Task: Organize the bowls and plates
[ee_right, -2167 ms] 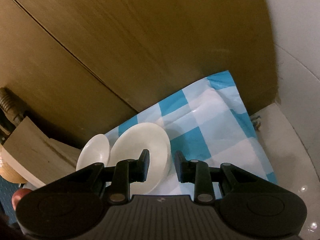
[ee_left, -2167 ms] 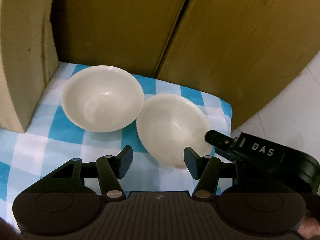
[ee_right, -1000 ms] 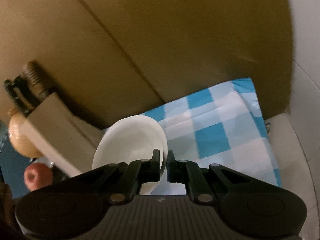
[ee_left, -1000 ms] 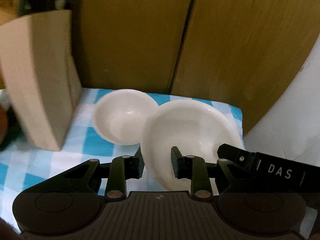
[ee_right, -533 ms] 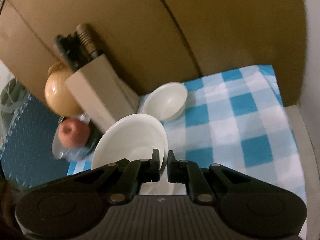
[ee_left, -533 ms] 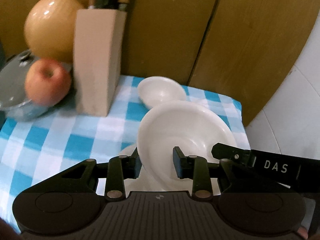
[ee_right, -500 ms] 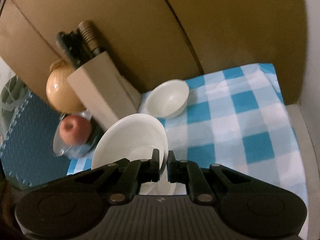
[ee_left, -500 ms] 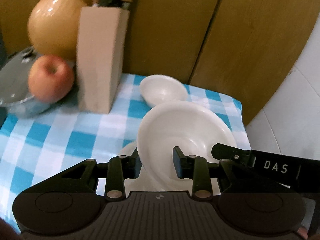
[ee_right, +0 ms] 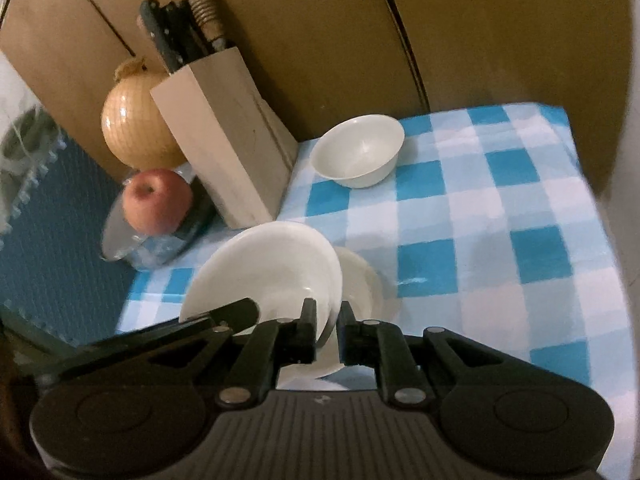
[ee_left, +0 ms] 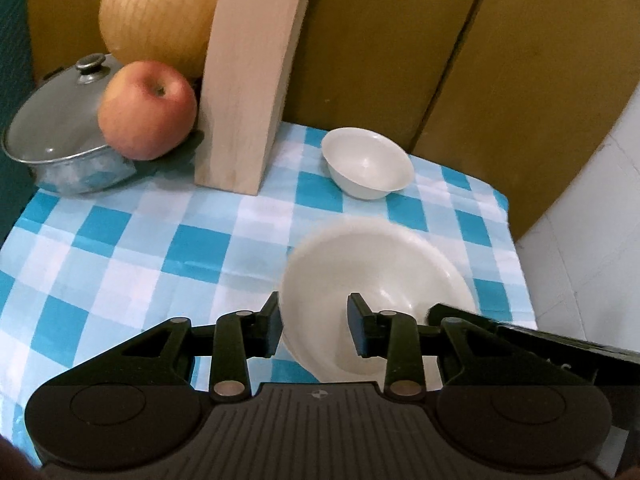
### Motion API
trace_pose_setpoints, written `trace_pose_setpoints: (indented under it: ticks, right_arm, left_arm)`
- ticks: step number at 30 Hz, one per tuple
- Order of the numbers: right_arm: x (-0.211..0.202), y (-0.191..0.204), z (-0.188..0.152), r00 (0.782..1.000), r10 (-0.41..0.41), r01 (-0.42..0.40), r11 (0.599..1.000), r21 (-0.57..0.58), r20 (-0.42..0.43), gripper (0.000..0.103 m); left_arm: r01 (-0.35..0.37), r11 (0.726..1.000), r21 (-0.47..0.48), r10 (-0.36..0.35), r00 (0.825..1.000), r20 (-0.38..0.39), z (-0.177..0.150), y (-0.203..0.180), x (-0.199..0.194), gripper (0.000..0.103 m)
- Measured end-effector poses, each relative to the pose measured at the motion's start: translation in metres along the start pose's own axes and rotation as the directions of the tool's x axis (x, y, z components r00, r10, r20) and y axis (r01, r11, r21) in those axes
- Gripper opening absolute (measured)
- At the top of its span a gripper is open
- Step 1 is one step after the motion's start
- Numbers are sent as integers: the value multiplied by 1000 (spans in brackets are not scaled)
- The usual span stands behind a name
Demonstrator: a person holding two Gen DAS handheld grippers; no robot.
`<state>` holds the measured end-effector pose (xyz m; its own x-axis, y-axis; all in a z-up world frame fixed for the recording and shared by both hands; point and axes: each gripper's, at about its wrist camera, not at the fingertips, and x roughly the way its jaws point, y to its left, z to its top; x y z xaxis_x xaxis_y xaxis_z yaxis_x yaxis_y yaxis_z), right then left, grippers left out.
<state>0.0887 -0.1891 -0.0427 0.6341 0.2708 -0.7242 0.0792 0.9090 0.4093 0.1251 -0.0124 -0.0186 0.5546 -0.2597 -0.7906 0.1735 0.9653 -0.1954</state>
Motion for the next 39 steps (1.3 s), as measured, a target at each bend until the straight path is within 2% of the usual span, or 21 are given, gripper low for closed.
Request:
trace_pose_setpoints:
  ticks: [4,11,15,17,19,23,25,27,30,34,39]
  right_arm:
    - [3,-8,2,999,-46,46,999,-4,21,14]
    - [6,-21,8,997,-68,67,997,44,34,14]
    - [6,-20,11,993,-103,102,995,16,64,14]
    - [9,-23,14,992,-107,105,994,27,65,14]
    - [12,-26,19,992,-111,108,993,39,67,14]
    - [16,-35,34,990,-112,106,992,71,84,15]
    - [20,-40,43,989,-113,105,991,83,92,16]
    - [26,-44,52,988,-113,104,990,95,101,18]
    - [41,-51,68,989,-101,89,989,114,107,19]
    - [63,-61,91,988,-86,66,987,148,132,20]
    - [96,-70,110,989,-93,73,984,163,119,20]
  left_arm:
    - [-24,1000,3,24,1000,16,2,5,1,42]
    - [-40,999,3,40,999,31,5,9,2,44]
    - [-36,999,-8,37,999,40,11,9,4,49]
    - [-30,999,-15,31,999,44,16,7,6,52]
    - [-7,1000,-23,8,999,47,22,4,10,62]
    - [17,1000,-9,-17,998,62,38,-10,21,65]
    - [22,1000,-1,-22,997,78,48,-18,27,75]
    - [15,1000,12,-17,995,102,58,-26,37,78]
    - [2,1000,25,-5,995,98,71,-33,59,78]
    - [-8,1000,4,8,998,57,86,-33,96,79]
    - [-6,999,-35,6,1000,-3,98,-27,137,77]
